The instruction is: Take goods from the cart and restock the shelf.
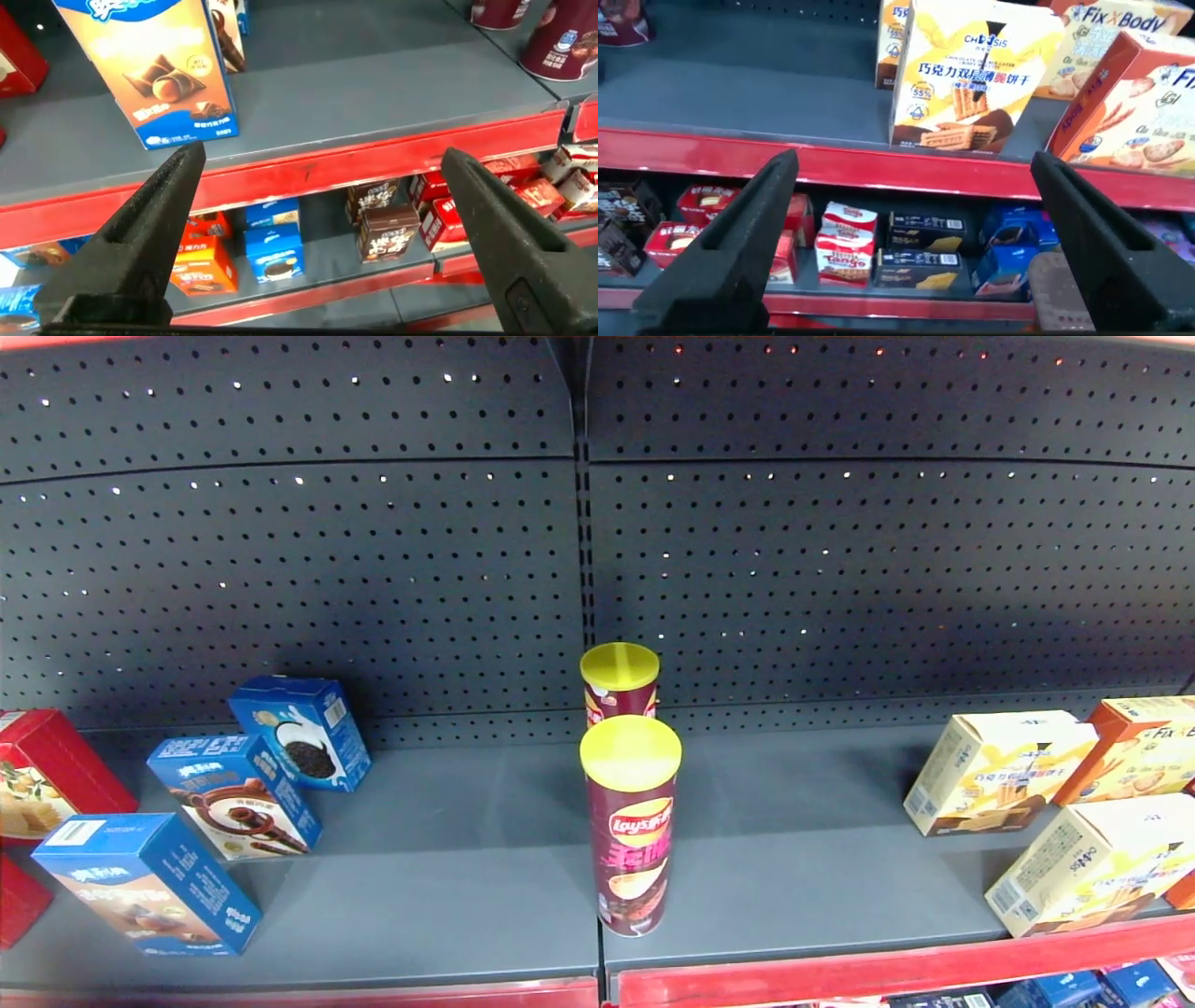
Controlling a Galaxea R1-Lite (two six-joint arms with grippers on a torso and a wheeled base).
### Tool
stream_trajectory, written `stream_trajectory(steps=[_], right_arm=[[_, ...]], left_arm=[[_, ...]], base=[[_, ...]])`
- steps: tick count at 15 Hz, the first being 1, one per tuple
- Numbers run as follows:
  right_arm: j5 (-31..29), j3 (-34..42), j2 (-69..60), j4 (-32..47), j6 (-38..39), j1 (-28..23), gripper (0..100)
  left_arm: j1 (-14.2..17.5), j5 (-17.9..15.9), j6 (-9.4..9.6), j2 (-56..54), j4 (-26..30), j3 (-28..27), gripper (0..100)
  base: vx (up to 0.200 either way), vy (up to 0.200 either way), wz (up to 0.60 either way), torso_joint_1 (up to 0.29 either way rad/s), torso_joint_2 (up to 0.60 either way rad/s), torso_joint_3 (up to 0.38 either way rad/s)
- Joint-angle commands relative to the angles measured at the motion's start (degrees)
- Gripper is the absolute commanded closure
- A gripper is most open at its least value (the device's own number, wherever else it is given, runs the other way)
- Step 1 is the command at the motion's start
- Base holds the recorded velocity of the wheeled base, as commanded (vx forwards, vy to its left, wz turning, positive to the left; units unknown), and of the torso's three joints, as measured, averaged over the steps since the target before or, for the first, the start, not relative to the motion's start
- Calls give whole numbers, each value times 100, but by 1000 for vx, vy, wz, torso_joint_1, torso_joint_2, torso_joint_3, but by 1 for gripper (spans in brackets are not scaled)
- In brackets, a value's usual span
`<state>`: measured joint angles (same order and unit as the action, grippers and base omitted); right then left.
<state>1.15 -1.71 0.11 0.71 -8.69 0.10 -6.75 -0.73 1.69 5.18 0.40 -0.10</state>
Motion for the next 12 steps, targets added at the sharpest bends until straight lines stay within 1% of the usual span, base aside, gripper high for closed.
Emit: stream_trajectory(steps=[1, 2, 3, 4, 5, 7, 11, 12], right_arm=[[8, -14, -11, 17, 210, -1, 0], [26, -14, -11, 17, 315, -1, 0], [-44, -14, -11, 0, 439, -1, 0], [-123, -14, -11, 17, 711, -1, 0], [-194, -5, -11, -18, 1045, -1, 0], [-79, 4, -11, -18, 940, -1, 0], [-9, -5, -11, 0, 931, -1, 0], [-9, -5, -11, 0, 931, 8, 0]], left_arm=[[7, 64, -29, 27, 21, -17, 0], [7, 179, -38, 27, 21, -17, 0], [78, 460, -55, 27, 13, -8, 0], [86, 495, -99, 27, 4, -8, 0], [78, 477, -117, 27, -5, 1, 0], [78, 398, -126, 27, -5, 1, 0], [78, 398, -126, 18, -5, 1, 0], [183, 390, -126, 27, -14, 10, 0]], base=[[0, 0, 0, 0, 0, 0], [0, 0, 0, 0, 0, 0], [0, 0, 0, 0, 0, 0], [0, 0, 0, 0, 0, 0], [0, 0, 0, 0, 0, 0], [0, 0, 0, 0, 0, 0], [0, 0, 0, 0, 0, 0], [0, 0, 0, 0, 0, 0]])
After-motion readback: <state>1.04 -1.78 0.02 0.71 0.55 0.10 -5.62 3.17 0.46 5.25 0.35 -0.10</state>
